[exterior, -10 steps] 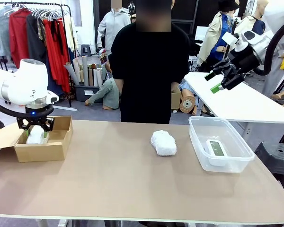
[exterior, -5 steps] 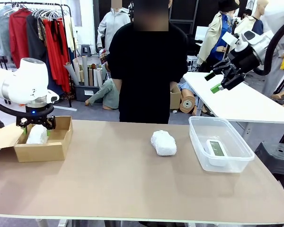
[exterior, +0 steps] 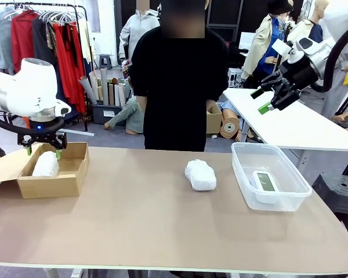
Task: Separate and place wrapped and unwrapped clocks.
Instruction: If the picked Digital clock is wrapped, place it in the Package Box ; if not, place it in the Organizing box, then pick up the Digital clock indicated by the person.
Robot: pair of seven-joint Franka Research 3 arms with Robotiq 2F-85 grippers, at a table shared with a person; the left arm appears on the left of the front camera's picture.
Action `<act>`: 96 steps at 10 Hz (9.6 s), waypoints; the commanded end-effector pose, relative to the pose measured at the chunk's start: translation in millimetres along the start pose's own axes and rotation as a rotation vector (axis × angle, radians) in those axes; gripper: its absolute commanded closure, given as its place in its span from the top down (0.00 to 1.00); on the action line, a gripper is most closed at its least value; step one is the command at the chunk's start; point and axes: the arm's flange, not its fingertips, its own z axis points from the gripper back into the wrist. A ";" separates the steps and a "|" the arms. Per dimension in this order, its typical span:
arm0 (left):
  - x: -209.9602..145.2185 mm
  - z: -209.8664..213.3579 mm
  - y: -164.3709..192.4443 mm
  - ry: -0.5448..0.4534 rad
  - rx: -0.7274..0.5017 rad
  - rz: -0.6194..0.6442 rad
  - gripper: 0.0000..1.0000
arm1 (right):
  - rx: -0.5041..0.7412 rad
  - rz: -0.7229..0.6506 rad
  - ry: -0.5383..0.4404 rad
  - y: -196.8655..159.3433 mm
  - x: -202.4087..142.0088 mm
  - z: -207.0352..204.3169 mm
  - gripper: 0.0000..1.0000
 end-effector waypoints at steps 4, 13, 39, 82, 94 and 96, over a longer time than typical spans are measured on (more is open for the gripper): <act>0.0 0.0 0.0 0.000 0.000 0.000 0.96 | -0.001 0.002 0.000 0.1 1.1 0.9 1.00; 2.6 8.6 9.4 0.037 0.009 -0.069 0.96 | -0.001 0.002 0.000 0.1 1.1 0.9 1.00; -27.6 109.9 14.3 -0.794 -1.008 -0.939 0.96 | -0.001 0.002 0.000 0.1 1.1 0.9 1.00; -29.1 158.5 -9.8 -0.849 -0.879 -1.379 0.96 | -0.001 0.002 0.000 0.1 1.1 0.9 1.00; -29.1 158.5 -9.8 -0.849 -0.879 -1.379 0.96 | -0.001 0.002 0.000 0.1 1.1 0.9 1.00; -28.7 159.5 -18.6 -0.825 -0.884 -1.375 0.96 | -0.001 0.002 0.000 0.1 1.1 0.9 1.00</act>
